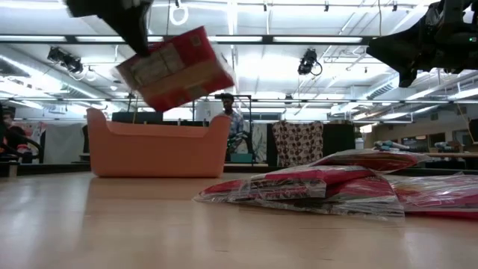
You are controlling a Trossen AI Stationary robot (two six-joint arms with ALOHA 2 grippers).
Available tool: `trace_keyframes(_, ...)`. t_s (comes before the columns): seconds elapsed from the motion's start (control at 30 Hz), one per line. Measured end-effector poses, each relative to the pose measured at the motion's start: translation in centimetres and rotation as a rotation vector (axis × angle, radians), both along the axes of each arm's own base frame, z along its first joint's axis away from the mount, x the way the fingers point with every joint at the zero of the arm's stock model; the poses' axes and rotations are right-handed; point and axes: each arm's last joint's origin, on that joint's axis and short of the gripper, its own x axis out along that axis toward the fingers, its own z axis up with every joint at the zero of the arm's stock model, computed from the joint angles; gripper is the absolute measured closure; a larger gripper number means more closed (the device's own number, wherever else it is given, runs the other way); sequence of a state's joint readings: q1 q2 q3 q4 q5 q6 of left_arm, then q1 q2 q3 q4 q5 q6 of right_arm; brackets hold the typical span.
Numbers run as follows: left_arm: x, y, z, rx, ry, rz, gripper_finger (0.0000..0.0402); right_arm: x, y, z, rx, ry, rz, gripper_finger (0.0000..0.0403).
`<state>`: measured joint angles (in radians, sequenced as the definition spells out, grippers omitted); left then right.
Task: Sort popcorn bags into baskets
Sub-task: Put the red popcorn bag into the orange container
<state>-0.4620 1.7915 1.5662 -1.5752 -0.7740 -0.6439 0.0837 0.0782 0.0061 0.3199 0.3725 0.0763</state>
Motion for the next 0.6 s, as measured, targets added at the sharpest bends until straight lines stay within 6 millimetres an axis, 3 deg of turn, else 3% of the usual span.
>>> trace_keyframes(0.13, 0.2, 2.2, 0.8, -0.009, -0.078, 0.110, 0.0401, 0.0, 0.0, 0.0, 0.000, 0.000, 0.000, 0.0307)
trace_keyframes(0.3, 1.1, 4.9, 0.5, -0.014, -0.034, 0.181, 0.0401, 0.0, 0.0, 0.0, -0.001, -0.001, 0.004, 0.0307)
trace_keyframes(0.6, 0.7, 9.7, -3.4, 0.021, 0.178, 0.244, 0.0401, 0.0, 0.0, 0.0, 0.000, 0.000, 0.000, 0.0307)
